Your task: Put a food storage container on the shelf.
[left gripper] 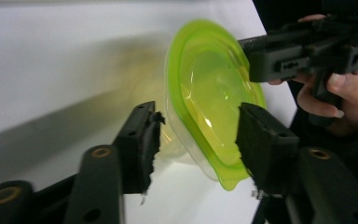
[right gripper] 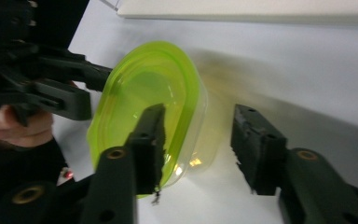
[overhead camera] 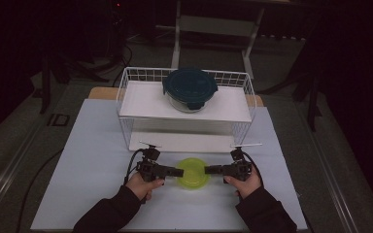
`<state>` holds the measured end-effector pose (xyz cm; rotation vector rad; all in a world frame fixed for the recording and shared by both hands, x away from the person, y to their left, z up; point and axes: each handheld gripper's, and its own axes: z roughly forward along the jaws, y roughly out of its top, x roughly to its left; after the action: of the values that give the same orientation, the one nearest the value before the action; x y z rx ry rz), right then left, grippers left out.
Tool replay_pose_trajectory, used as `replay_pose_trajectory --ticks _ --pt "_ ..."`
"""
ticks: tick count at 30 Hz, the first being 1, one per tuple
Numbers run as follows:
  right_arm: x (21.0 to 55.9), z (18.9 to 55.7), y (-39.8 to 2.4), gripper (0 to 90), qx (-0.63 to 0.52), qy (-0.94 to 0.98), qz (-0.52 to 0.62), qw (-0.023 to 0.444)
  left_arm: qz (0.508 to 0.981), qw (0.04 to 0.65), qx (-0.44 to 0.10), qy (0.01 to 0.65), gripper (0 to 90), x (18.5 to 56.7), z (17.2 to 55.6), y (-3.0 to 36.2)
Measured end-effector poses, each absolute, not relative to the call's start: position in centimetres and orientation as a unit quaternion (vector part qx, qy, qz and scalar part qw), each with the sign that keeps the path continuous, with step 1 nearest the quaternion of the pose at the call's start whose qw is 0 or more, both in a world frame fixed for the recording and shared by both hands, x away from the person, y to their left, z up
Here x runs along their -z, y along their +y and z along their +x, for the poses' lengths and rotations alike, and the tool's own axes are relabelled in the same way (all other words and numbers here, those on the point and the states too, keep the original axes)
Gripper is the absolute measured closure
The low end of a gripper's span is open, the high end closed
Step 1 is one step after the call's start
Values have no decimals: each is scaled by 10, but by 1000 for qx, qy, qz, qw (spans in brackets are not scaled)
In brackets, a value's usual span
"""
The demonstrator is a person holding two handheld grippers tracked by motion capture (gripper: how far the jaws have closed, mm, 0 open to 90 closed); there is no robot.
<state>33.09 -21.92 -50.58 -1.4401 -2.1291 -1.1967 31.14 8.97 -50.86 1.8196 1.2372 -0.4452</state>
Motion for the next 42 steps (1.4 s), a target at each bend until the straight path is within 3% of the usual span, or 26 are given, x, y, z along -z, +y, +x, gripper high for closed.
replay_pose_trajectory --ticks 4,8,19,22,29,42 --pt "508 331 -218 692 410 -736 -509 180 724 437 189 499 662 514 312 92" --pt "507 329 -216 748 412 -736 -498 198 724 441 193 494 700 515 311 94" --pt "503 316 -217 747 427 -753 -472 168 727 439 188 493 739 513 308 93" --pt "498 312 -217 774 424 -749 -478 177 729 435 189 494 751 512 306 93" --pt "484 305 -213 826 426 -761 -467 147 725 431 190 503 798 512 303 94" --pt "471 302 -212 826 435 -762 -461 135 729 440 175 495 803 493 302 97"
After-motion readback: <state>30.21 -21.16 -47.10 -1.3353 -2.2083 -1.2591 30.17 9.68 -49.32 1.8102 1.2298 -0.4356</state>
